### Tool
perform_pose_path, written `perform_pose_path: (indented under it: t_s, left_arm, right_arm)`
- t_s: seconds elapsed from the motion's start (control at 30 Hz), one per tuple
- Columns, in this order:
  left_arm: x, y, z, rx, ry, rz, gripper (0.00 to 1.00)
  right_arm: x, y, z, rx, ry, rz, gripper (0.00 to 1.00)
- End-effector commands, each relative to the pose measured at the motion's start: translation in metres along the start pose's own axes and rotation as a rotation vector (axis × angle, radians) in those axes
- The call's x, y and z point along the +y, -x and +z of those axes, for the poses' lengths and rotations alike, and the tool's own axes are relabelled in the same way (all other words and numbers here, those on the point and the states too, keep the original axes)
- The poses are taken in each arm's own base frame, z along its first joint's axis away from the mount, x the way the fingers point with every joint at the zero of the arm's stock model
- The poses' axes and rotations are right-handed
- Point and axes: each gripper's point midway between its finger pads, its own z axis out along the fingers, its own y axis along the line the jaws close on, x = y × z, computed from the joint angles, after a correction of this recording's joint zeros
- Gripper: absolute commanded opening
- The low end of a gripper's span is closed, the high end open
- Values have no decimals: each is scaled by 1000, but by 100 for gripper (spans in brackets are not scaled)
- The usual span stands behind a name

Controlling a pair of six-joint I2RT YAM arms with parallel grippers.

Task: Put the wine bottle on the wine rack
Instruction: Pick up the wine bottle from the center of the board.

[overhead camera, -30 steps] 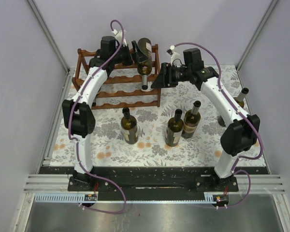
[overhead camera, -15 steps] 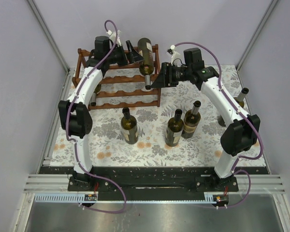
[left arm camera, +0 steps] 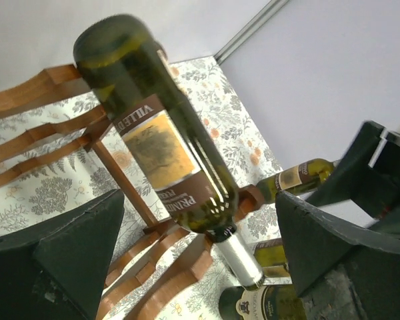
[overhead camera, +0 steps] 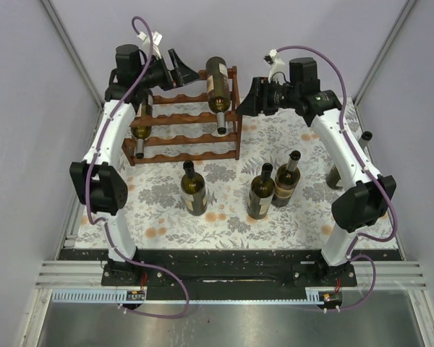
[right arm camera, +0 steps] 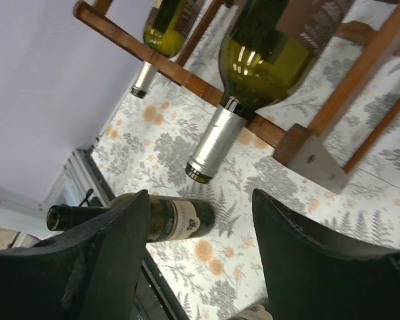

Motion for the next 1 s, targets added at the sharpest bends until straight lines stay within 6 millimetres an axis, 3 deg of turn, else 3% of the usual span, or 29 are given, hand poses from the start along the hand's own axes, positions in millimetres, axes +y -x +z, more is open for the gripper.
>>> perform_pose_path:
  t_s: [0.0,0.17,0.33,0.53,0.7,0.83,0.97]
  left_arm:
    - [-51,38,-51,-87,-91,140,99]
    - [-47,54,-95,-129,22,189,99]
    - [-51,53,-132,-138,128,300,99]
    - [-76,43,-175,-114,217,463,99]
    - [-111,9,-210,-73,183,641,99]
    - [-136,-51,-221,68,58,693,99]
    - [-145,-109,-222,243,16,809,99]
  right_arm:
    - [-1,38,-30,-98,-123,-143,71]
    - [-18,59,-58,-140,-304,-280,75]
    - [-11,76,-88,-196,-378,-396,78]
    - [-1,52,-109,-94,-381,-450,81]
    - [8,32,-124,-90,-373,-474,85]
    - [14,27,-136,-134,-391,-494,99]
    - [21,21,-140,-144,-369,-479,99]
